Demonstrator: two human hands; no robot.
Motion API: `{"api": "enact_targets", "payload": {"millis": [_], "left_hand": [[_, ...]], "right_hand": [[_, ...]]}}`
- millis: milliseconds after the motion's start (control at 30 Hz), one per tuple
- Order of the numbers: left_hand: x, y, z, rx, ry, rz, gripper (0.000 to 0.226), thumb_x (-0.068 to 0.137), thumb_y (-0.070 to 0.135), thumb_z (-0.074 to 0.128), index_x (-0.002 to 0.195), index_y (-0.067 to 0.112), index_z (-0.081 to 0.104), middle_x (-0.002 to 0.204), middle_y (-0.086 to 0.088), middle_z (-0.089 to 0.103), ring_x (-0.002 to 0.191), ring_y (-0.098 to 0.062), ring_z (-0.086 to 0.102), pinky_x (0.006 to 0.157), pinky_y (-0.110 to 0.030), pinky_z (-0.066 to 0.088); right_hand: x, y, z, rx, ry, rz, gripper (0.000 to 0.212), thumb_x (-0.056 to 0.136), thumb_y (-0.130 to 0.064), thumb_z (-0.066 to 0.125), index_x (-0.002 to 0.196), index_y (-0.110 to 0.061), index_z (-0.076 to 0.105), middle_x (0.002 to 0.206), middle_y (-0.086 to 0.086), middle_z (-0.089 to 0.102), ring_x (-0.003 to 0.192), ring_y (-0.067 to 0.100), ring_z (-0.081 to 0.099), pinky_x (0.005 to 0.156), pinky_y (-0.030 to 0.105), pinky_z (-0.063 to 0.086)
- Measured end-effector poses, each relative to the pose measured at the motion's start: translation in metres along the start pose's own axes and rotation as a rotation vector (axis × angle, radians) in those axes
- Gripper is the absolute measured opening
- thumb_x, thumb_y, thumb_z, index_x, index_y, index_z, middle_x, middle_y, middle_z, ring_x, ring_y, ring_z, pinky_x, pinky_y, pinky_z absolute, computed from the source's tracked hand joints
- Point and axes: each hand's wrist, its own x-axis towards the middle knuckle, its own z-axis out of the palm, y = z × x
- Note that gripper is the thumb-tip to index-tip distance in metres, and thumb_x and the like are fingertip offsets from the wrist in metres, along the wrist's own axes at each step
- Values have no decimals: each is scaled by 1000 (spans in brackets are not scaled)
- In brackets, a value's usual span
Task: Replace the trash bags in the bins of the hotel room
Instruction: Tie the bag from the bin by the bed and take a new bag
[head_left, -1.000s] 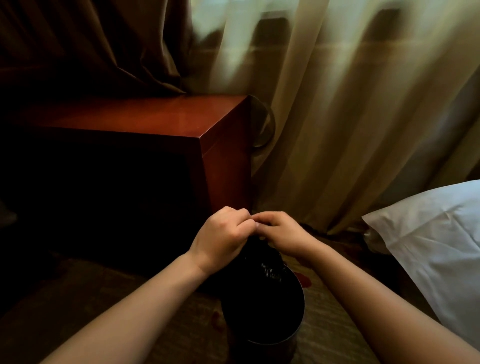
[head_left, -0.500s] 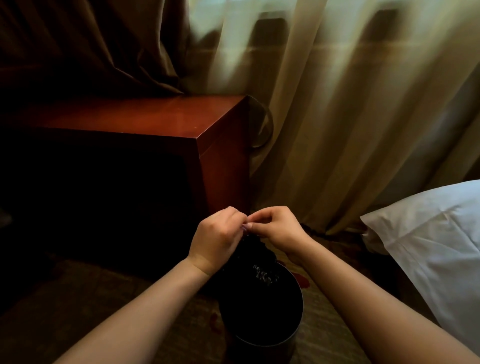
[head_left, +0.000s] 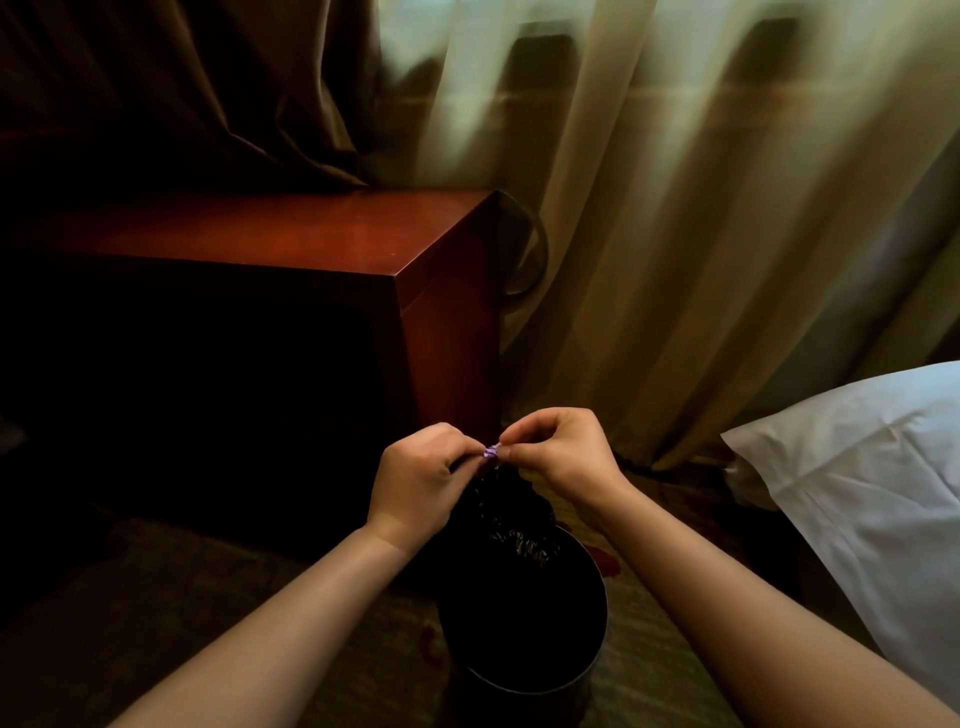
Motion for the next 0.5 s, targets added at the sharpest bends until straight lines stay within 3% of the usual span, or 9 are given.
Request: {"api": "enact_targets", "payload": {"millis": [100,200,400,500], "left_hand": [[-2,1,-2,21,-39,47,15,89,24,68,92,12,76,87,2,71,78,-8,66,68,-28,57],[-2,2,-2,19,-37,71,17,90,24,66,95,12,76,89,1,73,79,-9,68,70,-27,57],[-9,-1,1,30,-13,26,7,83,14,76,89,14,74,83,3,71,74,-10,67,68,-23,53],[-19,-10,3,62,-44,12,3,83,14,75,85,16,74,80,5,70,71,-10,65,66,-24,53]], "right_hand": [[0,-3,-2,121,-19,35,12,77,2,79,89,2,74,82,13,75,66,12,71,59,17,53],[2,-4,-2,218,11,66,13,81,3,75,93,0,73,86,16,74,69,17,72,60,23,54],[10,8,4,10,46,67,18,90,2,63,93,-14,69,95,13,70,84,27,71,74,38,61],[18,21,-4,-125,77,123,22,93,0,54,92,-17,67,94,9,68,76,25,68,70,38,58]]}}
